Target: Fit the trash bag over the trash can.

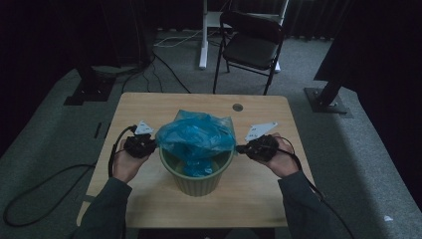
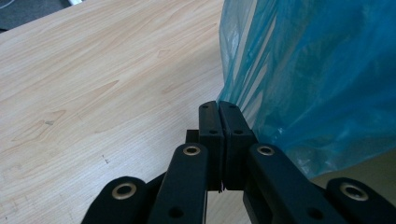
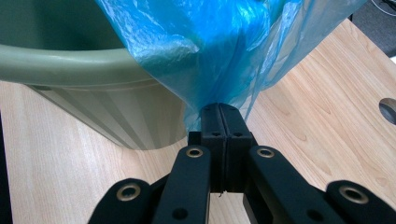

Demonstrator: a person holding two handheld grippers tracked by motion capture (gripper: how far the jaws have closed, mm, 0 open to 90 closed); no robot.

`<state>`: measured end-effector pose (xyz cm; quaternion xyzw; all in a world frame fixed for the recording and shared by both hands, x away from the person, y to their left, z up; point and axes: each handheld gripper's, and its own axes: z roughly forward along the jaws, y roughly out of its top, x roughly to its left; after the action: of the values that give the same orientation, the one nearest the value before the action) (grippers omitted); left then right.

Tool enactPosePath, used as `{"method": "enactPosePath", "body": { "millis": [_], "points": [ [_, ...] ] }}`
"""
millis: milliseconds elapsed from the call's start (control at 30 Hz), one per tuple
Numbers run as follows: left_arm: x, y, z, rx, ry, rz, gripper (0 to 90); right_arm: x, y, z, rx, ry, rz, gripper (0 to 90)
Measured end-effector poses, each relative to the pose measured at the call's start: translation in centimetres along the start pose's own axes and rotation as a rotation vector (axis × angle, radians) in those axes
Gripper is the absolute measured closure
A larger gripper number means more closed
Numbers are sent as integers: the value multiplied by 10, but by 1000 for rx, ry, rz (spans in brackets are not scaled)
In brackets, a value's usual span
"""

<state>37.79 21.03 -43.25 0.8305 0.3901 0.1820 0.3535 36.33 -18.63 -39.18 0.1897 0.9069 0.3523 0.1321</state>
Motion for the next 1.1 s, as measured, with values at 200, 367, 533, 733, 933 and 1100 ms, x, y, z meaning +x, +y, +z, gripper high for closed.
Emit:
{"method": "enactPosePath", "body": {
  "millis": [200, 367, 533, 733, 933, 1100],
  "points": [
    [3, -2, -6, -16, 1, -18, 838, 0, 0, -2, -3, -9, 0, 896],
    [5, -3, -18, -62, -16, -34, 791, -1, 1, -6, -21, -17, 0, 873],
    [6, -3, -34, -118, -25, -44, 733, -2, 3, -13, -51, -29, 2, 814],
    [9, -4, -52, -169, -56, -55, 687, -2, 5, -21, -88, -14, 4, 733],
    [7, -3, -67, -215, -89, -39, 656, -1, 7, -28, -119, -1, 4, 672],
    [8, 2, -76, -240, -142, -27, 622, -1, 11, -31, -144, 16, 6, 650]
  ]
}}
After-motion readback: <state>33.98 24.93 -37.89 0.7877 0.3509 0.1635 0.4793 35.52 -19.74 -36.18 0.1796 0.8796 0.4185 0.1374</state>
